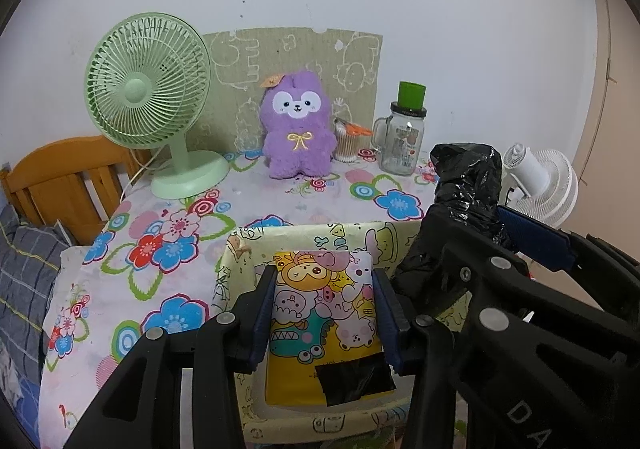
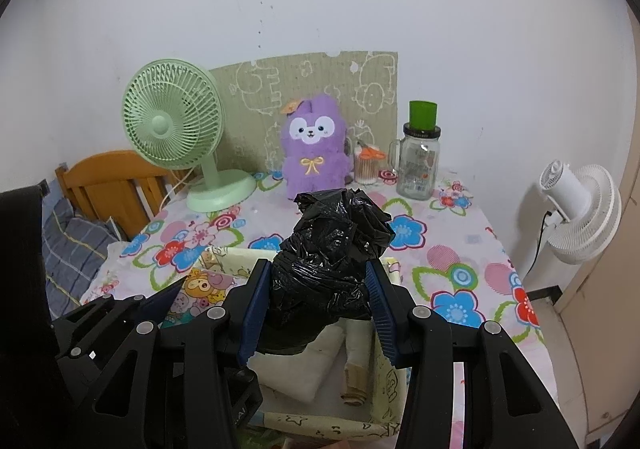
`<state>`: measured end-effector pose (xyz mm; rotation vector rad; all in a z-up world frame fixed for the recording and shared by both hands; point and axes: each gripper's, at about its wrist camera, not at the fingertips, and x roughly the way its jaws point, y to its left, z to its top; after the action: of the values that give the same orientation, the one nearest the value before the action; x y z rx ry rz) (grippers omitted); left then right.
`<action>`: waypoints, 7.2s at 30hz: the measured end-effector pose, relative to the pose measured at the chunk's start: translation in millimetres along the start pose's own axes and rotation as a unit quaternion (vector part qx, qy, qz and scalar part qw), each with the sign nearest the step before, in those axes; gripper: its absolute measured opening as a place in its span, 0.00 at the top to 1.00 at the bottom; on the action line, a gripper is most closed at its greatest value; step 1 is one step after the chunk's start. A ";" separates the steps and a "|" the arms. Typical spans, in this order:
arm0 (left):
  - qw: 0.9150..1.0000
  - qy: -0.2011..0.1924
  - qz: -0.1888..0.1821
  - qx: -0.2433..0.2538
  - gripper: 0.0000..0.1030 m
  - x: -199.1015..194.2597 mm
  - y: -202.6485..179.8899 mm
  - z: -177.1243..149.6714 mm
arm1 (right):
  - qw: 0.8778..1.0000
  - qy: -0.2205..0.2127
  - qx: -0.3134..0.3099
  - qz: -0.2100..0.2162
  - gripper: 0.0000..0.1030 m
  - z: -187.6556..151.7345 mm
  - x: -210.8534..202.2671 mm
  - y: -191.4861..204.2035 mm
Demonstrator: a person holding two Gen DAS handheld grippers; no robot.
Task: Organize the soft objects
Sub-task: 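Open the left tool to drop the yellow package while the right tool releases the black bag into the basket, then withdraw both open tools from the basket back toward the remaining items, then reach the right tool to the clear plastic tube package while the left tool approaches the green snack package, then close the right tool on the clear tube package while the left tool grips the green snack package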
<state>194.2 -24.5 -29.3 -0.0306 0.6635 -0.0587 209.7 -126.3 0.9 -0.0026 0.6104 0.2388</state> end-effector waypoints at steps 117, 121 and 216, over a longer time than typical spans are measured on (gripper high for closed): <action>0.998 -0.049 -0.020 0.017 0.00 -116.2 -37.9 -69.6 | 0.999 -0.032 -0.010 -0.016 0.07 -68.2 -120.8 -5.1; 0.998 -0.049 -0.020 0.021 0.00 -118.1 -39.6 -76.3 | 0.999 -0.033 -0.010 -0.016 0.07 -74.1 -122.7 -5.7; 0.999 0.038 -0.028 0.021 0.02 -30.8 -37.3 -137.6 | 0.995 0.094 0.037 -0.016 0.85 -148.2 -34.4 -36.8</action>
<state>83.5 -61.1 -117.0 -0.0056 0.7376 -0.1281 106.5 -180.6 -103.7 0.0363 0.8056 0.1861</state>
